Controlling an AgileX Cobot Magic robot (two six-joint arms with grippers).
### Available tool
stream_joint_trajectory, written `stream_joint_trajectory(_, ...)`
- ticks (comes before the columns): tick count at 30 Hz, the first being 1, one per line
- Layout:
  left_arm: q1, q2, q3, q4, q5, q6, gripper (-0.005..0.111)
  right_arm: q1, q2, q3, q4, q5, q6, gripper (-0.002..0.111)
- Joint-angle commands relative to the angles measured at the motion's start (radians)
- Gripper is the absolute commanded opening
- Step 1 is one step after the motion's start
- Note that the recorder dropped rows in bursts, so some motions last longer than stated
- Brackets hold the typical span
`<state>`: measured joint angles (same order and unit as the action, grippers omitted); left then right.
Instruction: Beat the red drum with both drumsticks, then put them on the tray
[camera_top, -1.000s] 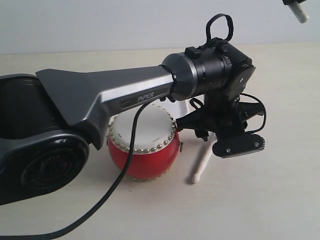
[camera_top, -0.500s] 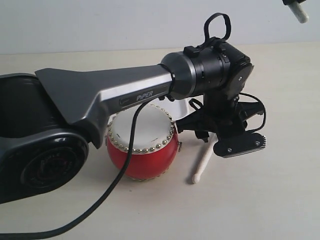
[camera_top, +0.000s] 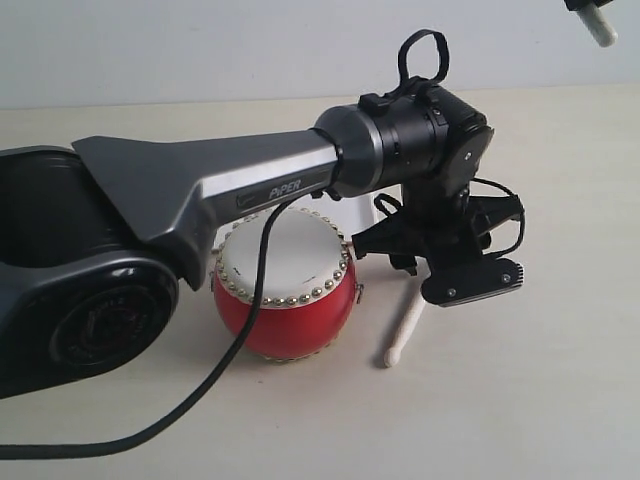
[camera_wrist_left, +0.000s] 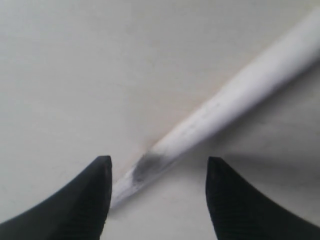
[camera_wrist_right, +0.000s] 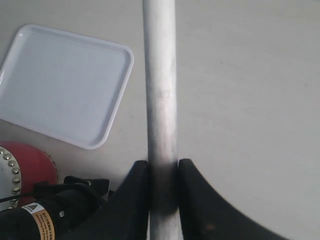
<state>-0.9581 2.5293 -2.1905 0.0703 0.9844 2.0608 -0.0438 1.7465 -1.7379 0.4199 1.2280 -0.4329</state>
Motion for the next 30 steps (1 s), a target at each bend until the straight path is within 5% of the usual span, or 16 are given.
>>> stream_joint_trajectory(1,0.011,0.008,0.001,-0.005,-0.002,0.006,0.055,-0.002,0.002,0.005,-0.002,-0.007,-0.011,0.0)
stream_joint_trajectory(15,0.011,0.025,0.001,-0.011,-0.036,0.006,0.054,-0.002,0.002,0.005,-0.002,-0.007,-0.011,0.0)
stream_joint_trajectory(30,0.011,0.025,0.001,-0.011,-0.05,-0.072,0.0,-0.002,0.002,0.005,-0.002,-0.007,-0.011,0.0)
